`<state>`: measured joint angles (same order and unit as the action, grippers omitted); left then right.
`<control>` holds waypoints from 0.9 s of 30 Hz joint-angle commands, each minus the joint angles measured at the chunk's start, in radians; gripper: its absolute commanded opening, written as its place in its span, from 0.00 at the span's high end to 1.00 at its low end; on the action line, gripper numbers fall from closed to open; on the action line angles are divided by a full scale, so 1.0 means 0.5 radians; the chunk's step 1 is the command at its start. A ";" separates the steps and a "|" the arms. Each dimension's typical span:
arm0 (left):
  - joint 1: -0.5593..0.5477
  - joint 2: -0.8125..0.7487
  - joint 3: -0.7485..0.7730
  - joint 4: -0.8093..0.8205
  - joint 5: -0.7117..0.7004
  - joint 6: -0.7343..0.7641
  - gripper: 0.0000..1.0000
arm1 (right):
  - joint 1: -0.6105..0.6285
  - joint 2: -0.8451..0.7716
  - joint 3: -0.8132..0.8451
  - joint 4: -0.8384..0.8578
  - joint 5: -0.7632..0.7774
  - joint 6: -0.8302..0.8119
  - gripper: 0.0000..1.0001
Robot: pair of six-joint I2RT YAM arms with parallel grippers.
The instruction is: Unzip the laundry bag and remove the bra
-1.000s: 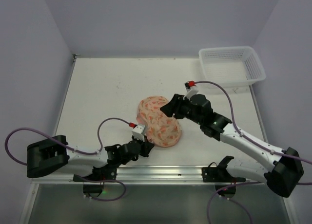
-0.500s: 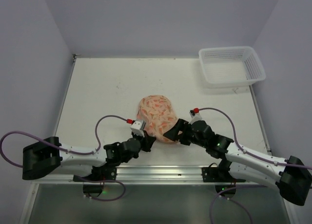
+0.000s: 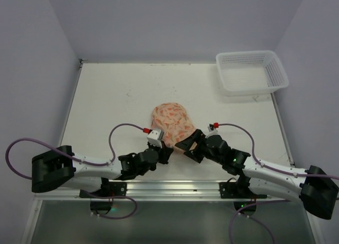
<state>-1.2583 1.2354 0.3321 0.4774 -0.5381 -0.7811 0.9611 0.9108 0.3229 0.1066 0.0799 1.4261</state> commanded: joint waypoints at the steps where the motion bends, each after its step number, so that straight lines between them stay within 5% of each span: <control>1: -0.011 0.005 0.078 0.101 -0.034 0.031 1.00 | 0.011 0.013 -0.023 0.097 0.165 0.194 0.20; 21: -0.011 0.066 0.127 0.131 -0.050 0.050 1.00 | 0.118 0.256 -0.051 0.293 0.290 0.351 0.26; 24: -0.011 0.054 0.112 0.156 -0.016 0.053 1.00 | 0.118 0.240 -0.042 0.238 0.371 0.345 0.38; 27: -0.011 0.030 0.085 0.156 -0.001 0.047 1.00 | 0.118 0.170 -0.002 0.109 0.509 0.317 0.64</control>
<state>-1.2583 1.2785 0.3634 0.4927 -0.5312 -0.7658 1.0153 1.0374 0.3027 0.2157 0.2054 1.5787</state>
